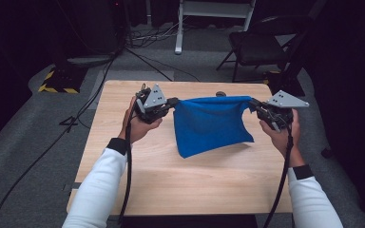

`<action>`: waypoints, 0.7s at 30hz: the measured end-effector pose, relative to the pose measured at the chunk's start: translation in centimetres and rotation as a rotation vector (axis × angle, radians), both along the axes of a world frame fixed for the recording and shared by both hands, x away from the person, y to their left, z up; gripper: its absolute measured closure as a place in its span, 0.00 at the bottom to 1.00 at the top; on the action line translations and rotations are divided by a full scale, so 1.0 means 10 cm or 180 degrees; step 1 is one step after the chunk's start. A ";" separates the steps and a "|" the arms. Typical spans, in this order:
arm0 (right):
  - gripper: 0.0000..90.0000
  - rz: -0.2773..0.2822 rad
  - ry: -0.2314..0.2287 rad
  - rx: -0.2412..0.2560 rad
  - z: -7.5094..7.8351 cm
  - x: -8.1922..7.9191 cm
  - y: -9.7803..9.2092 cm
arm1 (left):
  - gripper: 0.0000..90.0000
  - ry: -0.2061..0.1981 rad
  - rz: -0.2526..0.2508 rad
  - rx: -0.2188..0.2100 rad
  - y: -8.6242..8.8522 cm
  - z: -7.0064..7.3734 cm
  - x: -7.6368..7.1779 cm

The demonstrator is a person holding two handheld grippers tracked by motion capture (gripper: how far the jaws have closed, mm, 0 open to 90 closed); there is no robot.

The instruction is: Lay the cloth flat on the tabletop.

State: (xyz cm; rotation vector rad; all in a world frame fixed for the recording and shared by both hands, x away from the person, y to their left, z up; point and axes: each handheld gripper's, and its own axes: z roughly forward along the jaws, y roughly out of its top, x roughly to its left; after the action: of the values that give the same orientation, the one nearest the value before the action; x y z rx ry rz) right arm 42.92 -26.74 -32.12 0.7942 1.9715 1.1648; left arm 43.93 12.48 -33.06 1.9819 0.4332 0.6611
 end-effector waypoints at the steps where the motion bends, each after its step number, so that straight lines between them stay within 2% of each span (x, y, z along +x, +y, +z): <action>1: 0.97 0.0022 -0.0003 0.0025 0.03 -0.04 0.00 | 0.98 -0.0023 -0.0014 -0.0009 0.01 0.02 -0.04; 6: 0.97 0.0112 -0.0067 0.0037 0.10 -0.25 0.01 | 0.97 -0.0101 -0.0100 -0.0057 0.08 0.12 -0.23; 11: 0.97 0.0199 -0.0141 0.0064 0.20 -0.47 0.00 | 0.97 -0.0226 -0.0166 0.0007 0.11 0.26 -0.42; 14: 0.97 0.0237 -0.0179 0.0104 0.27 -0.58 -0.02 | 0.97 -0.0277 -0.0206 0.0034 0.10 0.33 -0.49; 17: 0.97 0.0247 -0.0183 0.0138 0.32 -0.59 -0.04 | 0.97 -0.0265 -0.0216 0.0055 0.09 0.38 -0.48; 21: 0.97 0.0280 -0.0139 0.0265 0.39 -0.57 -0.07 | 0.97 -0.0250 -0.0271 -0.0058 0.10 0.44 -0.51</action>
State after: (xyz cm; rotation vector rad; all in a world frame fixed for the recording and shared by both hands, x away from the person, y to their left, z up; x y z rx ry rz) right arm 37.18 -27.49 -28.24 0.7243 1.9496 1.3123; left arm 38.85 13.48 -28.70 1.9388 0.3045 0.6764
